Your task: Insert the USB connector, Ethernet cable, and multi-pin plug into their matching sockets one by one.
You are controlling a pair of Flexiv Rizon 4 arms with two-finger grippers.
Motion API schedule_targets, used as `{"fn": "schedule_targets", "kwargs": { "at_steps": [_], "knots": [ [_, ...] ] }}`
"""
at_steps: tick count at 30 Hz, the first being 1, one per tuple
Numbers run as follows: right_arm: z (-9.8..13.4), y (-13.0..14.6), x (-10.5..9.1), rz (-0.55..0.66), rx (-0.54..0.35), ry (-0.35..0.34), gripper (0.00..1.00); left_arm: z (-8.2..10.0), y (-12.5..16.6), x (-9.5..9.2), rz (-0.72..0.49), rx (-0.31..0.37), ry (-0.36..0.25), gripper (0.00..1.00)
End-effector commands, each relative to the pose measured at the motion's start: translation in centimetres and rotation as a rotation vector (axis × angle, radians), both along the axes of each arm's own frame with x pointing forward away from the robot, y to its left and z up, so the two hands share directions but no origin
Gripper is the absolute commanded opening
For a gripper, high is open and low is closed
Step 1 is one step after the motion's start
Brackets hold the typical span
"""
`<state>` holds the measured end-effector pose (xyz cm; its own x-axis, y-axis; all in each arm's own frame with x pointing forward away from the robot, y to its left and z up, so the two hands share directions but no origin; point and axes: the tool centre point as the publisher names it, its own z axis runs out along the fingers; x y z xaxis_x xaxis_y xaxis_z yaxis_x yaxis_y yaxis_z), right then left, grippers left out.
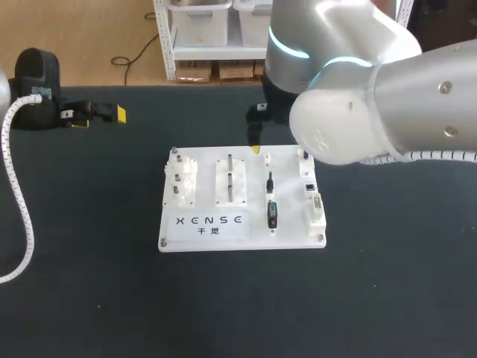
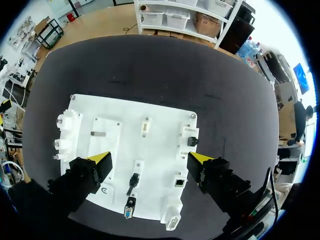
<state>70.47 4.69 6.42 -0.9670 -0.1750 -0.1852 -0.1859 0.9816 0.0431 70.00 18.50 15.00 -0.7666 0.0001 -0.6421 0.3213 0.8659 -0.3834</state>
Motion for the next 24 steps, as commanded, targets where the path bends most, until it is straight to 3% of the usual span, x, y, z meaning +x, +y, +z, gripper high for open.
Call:
{"fn": "schedule_targets", "kwargs": {
  "at_steps": [1, 12, 17, 24],
  "knots": [
    [-0.5, 0.9, -0.9, 0.010, -0.004, -0.005, 1.00, 0.0, 0.0, 0.0, 0.000, 0.000, 0.000, 1.00],
    [-2.3, 1.7, -3.1, 0.027, 0.003, 0.034, 1.00, 0.0, 0.0, 0.0, 0.000, 0.000, 0.000, 1.00],
    [-2.5, 1.6, -3.3, 0.029, 0.037, 0.036, 1.00, 0.0, 0.0, 0.0, 0.000, 0.000, 0.000, 1.00],
    [-2.6, 1.8, -3.3, 0.059, 0.019, 0.047, 1.00, 0.0, 0.0, 0.0, 0.000, 0.000, 0.000, 1.00]
  ]
}}
